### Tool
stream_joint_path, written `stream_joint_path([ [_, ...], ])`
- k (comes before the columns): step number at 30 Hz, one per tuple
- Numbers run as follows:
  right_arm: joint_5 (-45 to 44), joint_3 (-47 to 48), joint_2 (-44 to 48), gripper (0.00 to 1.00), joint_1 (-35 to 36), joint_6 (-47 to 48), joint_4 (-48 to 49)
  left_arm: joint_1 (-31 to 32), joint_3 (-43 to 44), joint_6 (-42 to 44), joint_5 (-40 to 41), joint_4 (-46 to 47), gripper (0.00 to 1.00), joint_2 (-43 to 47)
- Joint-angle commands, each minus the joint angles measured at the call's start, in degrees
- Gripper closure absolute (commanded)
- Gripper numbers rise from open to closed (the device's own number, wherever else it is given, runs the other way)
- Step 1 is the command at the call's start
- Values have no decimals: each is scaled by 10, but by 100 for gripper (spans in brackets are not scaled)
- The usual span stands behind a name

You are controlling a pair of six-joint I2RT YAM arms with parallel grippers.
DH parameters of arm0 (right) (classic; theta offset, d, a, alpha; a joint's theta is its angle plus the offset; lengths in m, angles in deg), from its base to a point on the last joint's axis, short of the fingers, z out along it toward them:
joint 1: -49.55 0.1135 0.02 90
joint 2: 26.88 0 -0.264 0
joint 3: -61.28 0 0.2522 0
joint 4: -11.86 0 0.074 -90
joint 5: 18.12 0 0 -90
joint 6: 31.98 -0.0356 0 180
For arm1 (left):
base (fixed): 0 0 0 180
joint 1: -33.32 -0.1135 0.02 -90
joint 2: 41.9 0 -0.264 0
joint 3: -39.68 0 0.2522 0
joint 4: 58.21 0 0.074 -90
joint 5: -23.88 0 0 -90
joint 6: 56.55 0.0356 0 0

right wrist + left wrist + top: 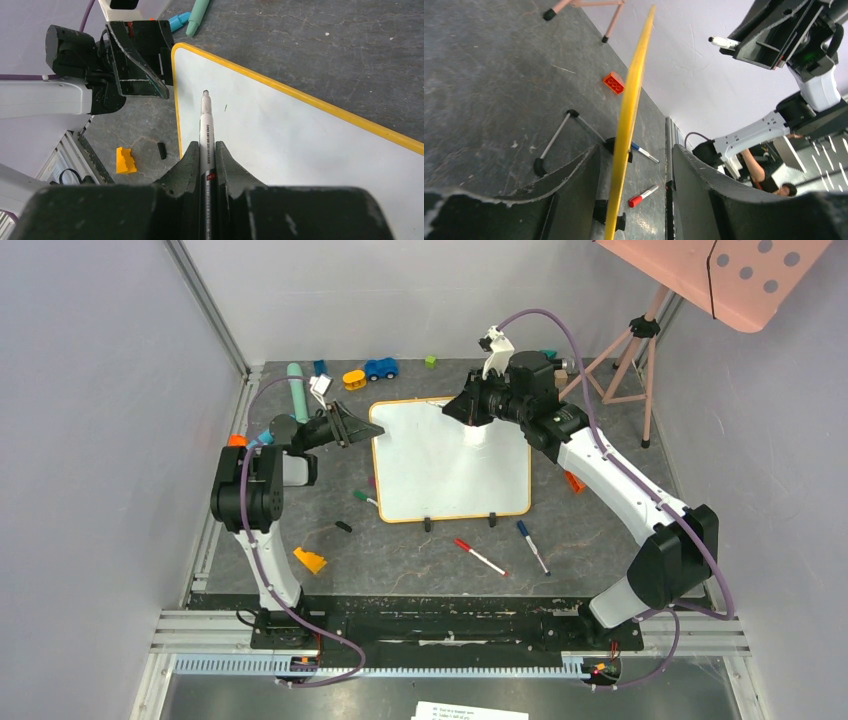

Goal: Write a sentence on the whiteboard
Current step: Hold the whiteboard on the whiteboard stand.

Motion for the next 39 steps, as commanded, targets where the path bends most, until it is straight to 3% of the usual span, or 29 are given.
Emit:
stream_joint_path([
  [1, 16, 21, 4, 100, 1, 8, 22, 35, 29, 32, -24, 49, 42, -10],
  [4, 14, 14, 6, 100, 1, 14, 20, 29, 25, 39, -6, 49, 50, -12],
  [12, 11, 36, -3, 100, 1, 23, 15, 24, 36, 37, 5, 49, 53, -17],
  [20, 7, 43, -7, 100, -1, 28, -5, -10, 19, 28, -2, 49, 33, -11],
  [24, 5, 43, -5, 100, -3, 27, -8, -17, -21, 43, -14, 49, 31, 1],
  [27, 9, 45, -7, 100, -4, 28, -7, -26, -64, 61, 4, 49, 37, 17],
  [28, 11, 47, -9, 100, -4, 28, -7, -27, -68, 70, 1, 49, 34, 20],
  [30, 18, 52, -12, 100, -6, 29, -8, -27, -71, 105, -28, 49, 16, 30],
  [33, 26, 61, -14, 100, -7, 31, -7, -31, -78, 141, -22, 49, 16, 41],
  [37, 50, 75, -24, 100, -11, 12, -10, -41, -71, 95, -16, 49, 13, 26],
  [39, 60, 67, -17, 100, -12, 11, -8, -47, -83, 124, -19, 49, 16, 35],
])
